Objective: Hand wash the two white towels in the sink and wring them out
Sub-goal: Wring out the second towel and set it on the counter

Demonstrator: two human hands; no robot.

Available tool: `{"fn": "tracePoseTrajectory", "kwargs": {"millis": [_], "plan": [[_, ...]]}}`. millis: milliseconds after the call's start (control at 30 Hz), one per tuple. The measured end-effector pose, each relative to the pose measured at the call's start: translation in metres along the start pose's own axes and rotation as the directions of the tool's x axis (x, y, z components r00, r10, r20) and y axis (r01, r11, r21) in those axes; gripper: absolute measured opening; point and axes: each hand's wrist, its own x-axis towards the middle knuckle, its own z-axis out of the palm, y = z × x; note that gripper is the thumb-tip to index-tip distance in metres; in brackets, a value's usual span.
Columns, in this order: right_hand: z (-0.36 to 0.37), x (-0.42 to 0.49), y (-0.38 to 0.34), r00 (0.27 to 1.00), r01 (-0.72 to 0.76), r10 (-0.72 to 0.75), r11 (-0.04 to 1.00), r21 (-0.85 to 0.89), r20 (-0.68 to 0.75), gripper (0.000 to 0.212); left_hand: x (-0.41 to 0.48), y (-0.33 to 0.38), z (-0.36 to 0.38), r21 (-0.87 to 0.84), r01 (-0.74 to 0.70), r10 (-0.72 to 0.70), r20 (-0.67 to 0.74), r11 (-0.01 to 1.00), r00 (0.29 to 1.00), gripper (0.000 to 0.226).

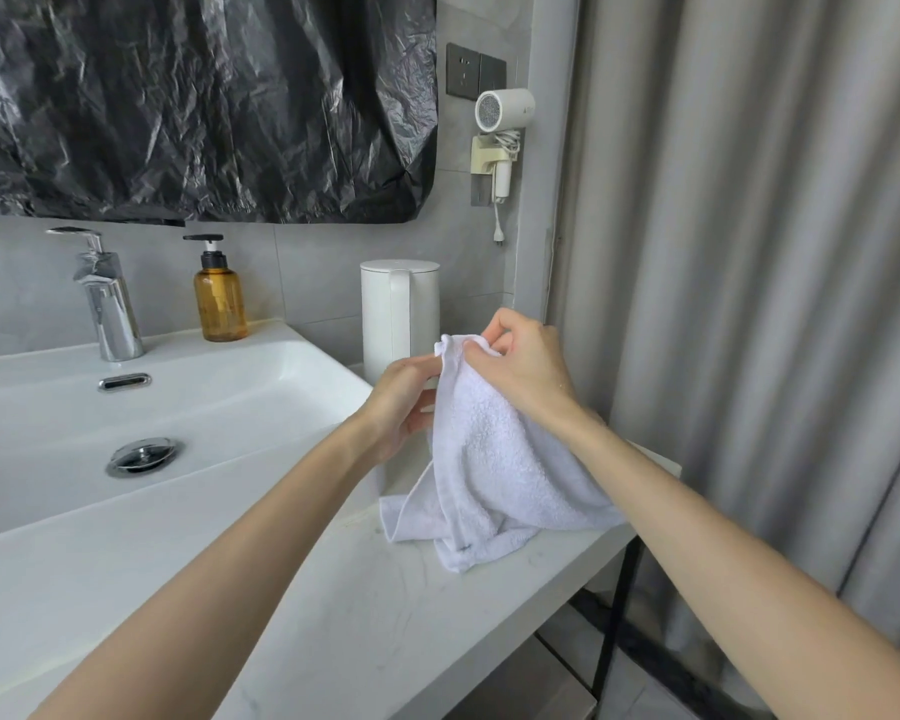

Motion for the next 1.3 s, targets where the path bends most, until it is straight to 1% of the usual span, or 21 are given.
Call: {"fn": "tracePoseTrajectory", "kwargs": {"millis": [167,267,333,400,467,533,600,633,667,700,733,800,867,933,1033,1100,1133,1167,1200,1233,1300], "plan": [[0.004,0.001,0.005,0.985,0.171,-0.171,0.983,-0.069,0.002,0.029,-0.003,0.01,-0.006,0.071,-0.044,0.044,-0.01,0.997,0.999,0.028],[0.004,0.001,0.008,0.983,0.183,-0.184,0.979,-0.088,-0.001,0.027,-0.005,0.013,-0.01,0.098,-0.048,0.045,0.026,0.994,0.999,0.036],[0.003,0.001,0.006,0.985,0.172,-0.173,0.982,-0.073,-0.002,0.027,-0.007,0.013,-0.01,0.151,-0.081,0.073,0.06,0.985,0.996,0.04],[-0.002,0.001,0.005,0.987,0.155,-0.154,0.988,-0.002,0.036,0.025,-0.007,0.01,-0.011,0.197,-0.15,0.145,0.04,0.969,0.989,0.034],[-0.008,0.002,0.009,0.982,0.108,-0.123,0.988,0.108,0.146,0.019,-0.004,0.009,-0.016,0.189,-0.177,0.184,-0.023,0.966,0.983,0.035],[-0.014,0.002,0.019,0.947,0.002,-0.062,0.982,0.187,0.315,0.02,0.0,0.014,-0.021,0.196,-0.193,0.207,-0.053,0.962,0.977,0.045],[-0.021,0.0,0.028,0.866,-0.131,0.006,0.968,0.215,0.5,0.029,0.004,0.026,-0.022,0.218,-0.22,0.236,-0.051,0.951,0.97,0.049],[-0.025,0.0,0.03,0.818,-0.182,0.032,0.961,0.207,0.575,0.032,0.007,0.034,-0.021,0.227,-0.237,0.253,-0.044,0.945,0.966,0.044],[-0.028,0.0,0.032,0.78,-0.211,0.052,0.96,0.183,0.624,0.032,0.01,0.04,-0.019,0.224,-0.253,0.266,-0.029,0.941,0.964,0.039],[-0.034,0.001,0.031,0.761,-0.202,0.072,0.971,0.13,0.645,0.028,0.014,0.049,-0.015,0.227,-0.27,0.279,-0.01,0.936,0.96,0.036],[-0.039,0.003,0.03,0.75,-0.158,0.096,0.987,0.036,0.654,0.027,0.018,0.056,-0.011,0.225,-0.287,0.294,0.002,0.931,0.956,0.036],[-0.051,0.009,0.033,0.722,-0.054,0.185,0.976,-0.213,0.666,0.039,0.025,0.073,-0.005,0.217,-0.311,0.315,0.017,0.925,0.949,0.032],[-0.064,0.016,0.046,0.663,-0.023,0.354,0.89,-0.455,0.659,0.053,0.029,0.091,-0.004,0.197,-0.33,0.338,-0.006,0.923,0.941,0.03],[-0.077,0.017,0.057,0.62,-0.021,0.488,0.793,-0.608,0.615,0.063,0.034,0.108,-0.008,0.19,-0.364,0.377,-0.038,0.912,0.925,0.031],[-0.086,0.015,0.058,0.626,0.037,0.585,0.638,-0.769,0.516,0.076,0.038,0.123,-0.014,0.265,-0.385,0.411,-0.046,0.884,0.911,0.031],[-0.091,0.017,0.05,0.658,0.117,0.602,0.511,-0.851,0.452,0.081,0.04,0.123,-0.019,0.275,-0.378,0.412,-0.079,0.884,0.908,0.03],[-0.095,0.02,0.046,0.687,0.129,0.593,0.471,-0.872,0.421,0.087,0.04,0.121,-0.023,0.274,-0.373,0.415,-0.116,0.887,0.902,0.029],[-0.1,0.023,0.044,0.735,0.106,0.562,0.459,-0.882,0.38,0.095,0.04,0.12,-0.029,0.274,-0.369,0.419,-0.15,0.888,0.896,0.029],[-0.108,0.027,0.044,0.797,0.06,0.509,0.469,-0.881,0.325,0.097,0.039,0.119,-0.035,0.275,-0.366,0.421,-0.174,0.889,0.89,0.028],[-0.116,0.033,0.043,0.865,0.007,0.432,0.5,-0.866,0.257,0.091,0.038,0.118,-0.042,0.281,-0.365,0.425,-0.191,0.887,0.885,0.028],[-0.132,0.045,0.035,0.956,-0.069,0.272,0.566,-0.822,0.107,0.062,0.038,0.121,-0.051,0.298,-0.37,0.443,-0.231,0.88,0.866,0.027]]}}
